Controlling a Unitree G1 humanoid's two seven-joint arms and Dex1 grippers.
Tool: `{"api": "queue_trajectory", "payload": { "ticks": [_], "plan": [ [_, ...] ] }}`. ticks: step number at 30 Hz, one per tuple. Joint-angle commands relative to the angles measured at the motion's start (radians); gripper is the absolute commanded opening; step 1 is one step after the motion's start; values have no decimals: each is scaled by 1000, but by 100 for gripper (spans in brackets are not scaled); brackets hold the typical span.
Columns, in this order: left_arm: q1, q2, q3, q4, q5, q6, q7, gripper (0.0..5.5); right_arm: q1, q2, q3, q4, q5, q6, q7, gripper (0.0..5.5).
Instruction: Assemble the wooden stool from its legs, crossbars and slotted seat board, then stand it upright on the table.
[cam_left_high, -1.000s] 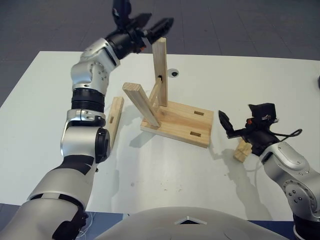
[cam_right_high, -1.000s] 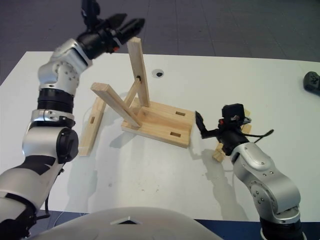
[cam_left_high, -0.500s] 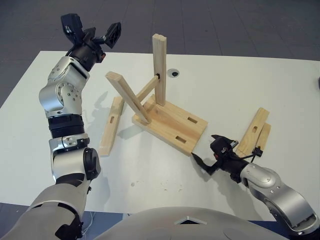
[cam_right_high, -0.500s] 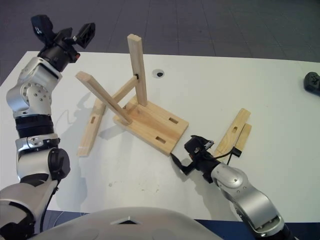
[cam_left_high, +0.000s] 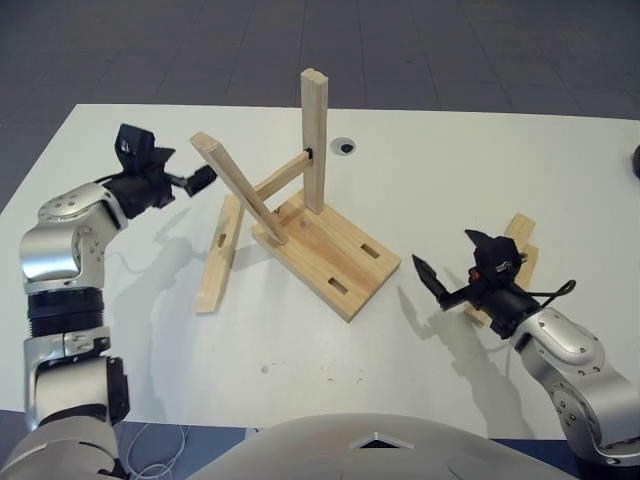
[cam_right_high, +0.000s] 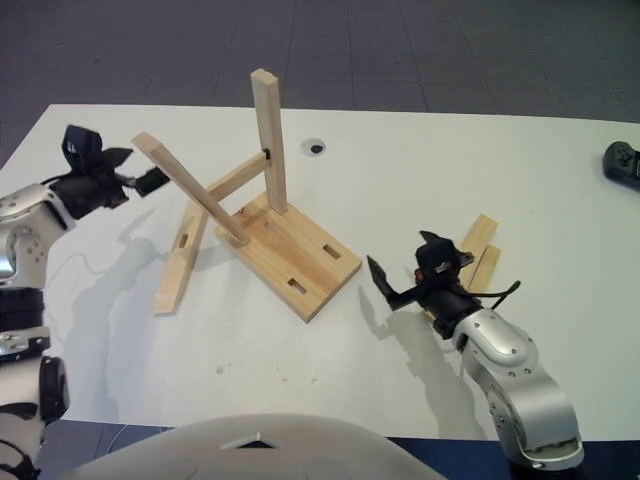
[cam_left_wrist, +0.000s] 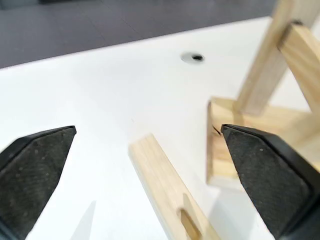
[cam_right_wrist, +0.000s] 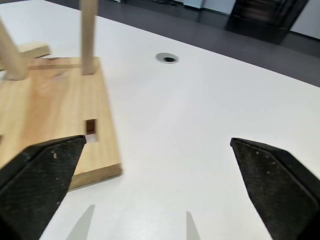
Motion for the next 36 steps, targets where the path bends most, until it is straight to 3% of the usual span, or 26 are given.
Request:
{"api": "queue_trajectory", "payload": {
  "ticks": [1, 6, 10, 15, 21, 29, 36],
  "plan": [
    [-18, 26, -81, -40, 12, -11, -100, 540, -44, 21, -20, 35, -54, 14, -34, 539],
    [-11, -56, -174, -106, 37, -36, -86, 540, -69, 38, -40, 33, -73, 25, -35, 539],
    [36, -21, -206, -147, 74, -74, -113, 540, -57, 56, -115, 43, -41, 50, -25, 539],
    [23, 6, -149, -99, 90, -99, -91, 540, -17, 112, -301, 55, 76, 153, -46, 539],
    [-82, -56, -61, 69, 161, -142, 139, 540, 88, 114, -429, 89, 2, 228, -120, 539],
    [-149, -120, 30, 179, 133, -122, 270, 540, 113, 119, -327, 164, -53, 247, -82, 539],
    [-160, -153, 18, 196, 155, -143, 306, 540, 65, 96, -276, 219, -70, 258, -39, 539]
  ]
}}
